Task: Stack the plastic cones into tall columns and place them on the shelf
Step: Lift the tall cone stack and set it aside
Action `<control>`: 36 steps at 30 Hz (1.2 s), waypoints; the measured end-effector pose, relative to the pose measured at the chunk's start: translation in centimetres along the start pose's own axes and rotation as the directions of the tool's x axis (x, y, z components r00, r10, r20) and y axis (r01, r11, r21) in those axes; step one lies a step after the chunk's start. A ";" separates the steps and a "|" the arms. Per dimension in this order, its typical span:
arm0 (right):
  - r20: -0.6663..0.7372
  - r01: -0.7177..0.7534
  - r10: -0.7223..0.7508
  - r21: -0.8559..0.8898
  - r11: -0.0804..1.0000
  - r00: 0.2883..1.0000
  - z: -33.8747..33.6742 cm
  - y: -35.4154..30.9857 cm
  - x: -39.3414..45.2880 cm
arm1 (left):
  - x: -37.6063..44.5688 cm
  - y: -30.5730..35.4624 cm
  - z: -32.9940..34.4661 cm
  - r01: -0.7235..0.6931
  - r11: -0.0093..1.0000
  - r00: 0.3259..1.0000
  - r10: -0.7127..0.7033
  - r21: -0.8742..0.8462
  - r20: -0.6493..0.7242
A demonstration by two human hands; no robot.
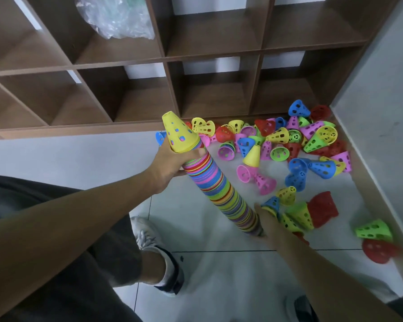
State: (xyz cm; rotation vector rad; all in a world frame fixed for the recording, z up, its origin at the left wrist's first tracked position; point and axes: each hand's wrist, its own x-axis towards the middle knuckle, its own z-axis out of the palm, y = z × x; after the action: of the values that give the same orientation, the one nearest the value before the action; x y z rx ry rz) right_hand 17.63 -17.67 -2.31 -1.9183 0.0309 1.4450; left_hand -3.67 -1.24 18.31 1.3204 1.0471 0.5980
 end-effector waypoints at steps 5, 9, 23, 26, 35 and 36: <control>0.006 0.003 -0.004 0.129 0.992 1.000 5.0 -2.1 -1.1 | 2.6 0.9 -3.9 0.022 0.999 0.992 -0.019 0.025 -0.124; 0.078 0.006 -0.033 0.333 0.943 0.996 11.2 -3.1 1.0 | 4.8 2.3 -8.0 0.010 0.999 0.983 -0.003 0.038 -0.186; 0.440 -0.155 -0.007 0.333 0.930 0.898 30.8 -10.3 2.3 | 14.7 4.6 -23.0 -0.078 0.949 0.980 0.129 0.307 -0.149; 0.483 -0.114 -0.068 0.338 0.934 0.873 34.4 -12.4 3.0 | 17.1 4.6 -25.1 -0.119 0.932 0.971 0.182 0.343 -0.157; 0.429 -0.027 -0.169 0.415 0.910 0.887 43.8 -18.5 5.8 | 22.8 5.8 -30.3 -0.274 0.866 0.909 0.375 0.419 -0.180; 0.420 -0.024 -0.177 0.431 0.902 0.890 44.4 -19.2 5.8 | 23.1 6.1 -30.6 -0.275 0.876 0.910 0.370 0.396 -0.186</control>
State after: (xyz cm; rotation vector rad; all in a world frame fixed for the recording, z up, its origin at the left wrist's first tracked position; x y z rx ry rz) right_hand -8.83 23.28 -2.03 -1.1881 0.0474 1.6384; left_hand -18.84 34.46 20.35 1.8046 1.1934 0.8777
